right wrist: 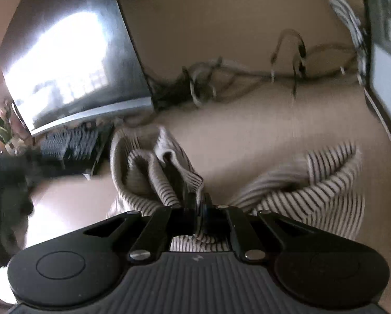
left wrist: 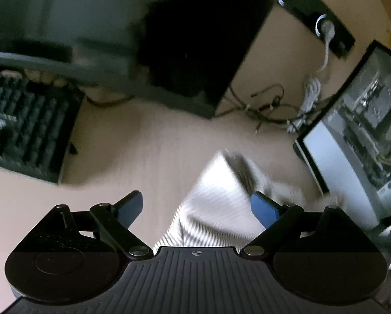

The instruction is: Fold clothes

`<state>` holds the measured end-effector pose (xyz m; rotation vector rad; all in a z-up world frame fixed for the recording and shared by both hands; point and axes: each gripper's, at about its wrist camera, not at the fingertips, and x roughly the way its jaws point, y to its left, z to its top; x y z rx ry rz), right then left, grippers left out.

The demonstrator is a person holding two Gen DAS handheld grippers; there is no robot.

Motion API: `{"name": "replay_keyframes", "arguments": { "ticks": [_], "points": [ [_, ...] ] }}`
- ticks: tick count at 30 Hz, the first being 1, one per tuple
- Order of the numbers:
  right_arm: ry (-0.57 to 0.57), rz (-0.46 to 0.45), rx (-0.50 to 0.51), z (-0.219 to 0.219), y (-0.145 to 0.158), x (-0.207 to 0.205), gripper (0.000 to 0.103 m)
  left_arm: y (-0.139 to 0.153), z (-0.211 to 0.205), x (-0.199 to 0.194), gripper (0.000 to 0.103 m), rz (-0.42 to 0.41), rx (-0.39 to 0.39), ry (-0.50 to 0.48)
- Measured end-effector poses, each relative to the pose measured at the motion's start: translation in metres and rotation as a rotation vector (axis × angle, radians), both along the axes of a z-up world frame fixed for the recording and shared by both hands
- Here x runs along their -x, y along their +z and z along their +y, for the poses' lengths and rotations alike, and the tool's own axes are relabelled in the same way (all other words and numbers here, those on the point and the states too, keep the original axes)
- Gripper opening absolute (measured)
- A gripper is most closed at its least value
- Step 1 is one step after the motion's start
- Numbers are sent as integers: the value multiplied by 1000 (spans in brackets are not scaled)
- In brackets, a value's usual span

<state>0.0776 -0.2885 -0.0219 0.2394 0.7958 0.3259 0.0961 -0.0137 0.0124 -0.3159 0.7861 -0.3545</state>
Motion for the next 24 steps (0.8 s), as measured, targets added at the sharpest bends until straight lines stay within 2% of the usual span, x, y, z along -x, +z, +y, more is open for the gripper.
{"name": "replay_keyframes", "arguments": {
  "ticks": [5,9,10,13,14,17,18,20,24],
  "points": [
    [-40,57,10,17,-19,23,4,32,-19,-8,94,-116,-13,-87],
    [-46,43,33,23,-16,33,5,24,-59,-15,94,-110,-33,-196],
    [-48,39,36,23,-17,34,5,17,-68,-14,90,-96,-48,-219],
    [-45,18,54,25,-17,33,5,-7,-85,-9,54,-37,-157,-252],
    [-43,13,51,24,-15,34,5,-14,-85,-6,53,-26,-188,-247],
    [-41,15,20,12,-6,42,9,-30,-72,2,53,-2,-211,-236],
    [-41,11,8,9,0,46,14,-31,-68,6,53,-9,-206,-239],
    [-58,-45,10,0,19,57,30,-30,-66,13,53,-23,-218,-240],
    [-135,-173,67,-11,52,58,35,-31,-65,18,54,-35,-224,-237]
  ]
}}
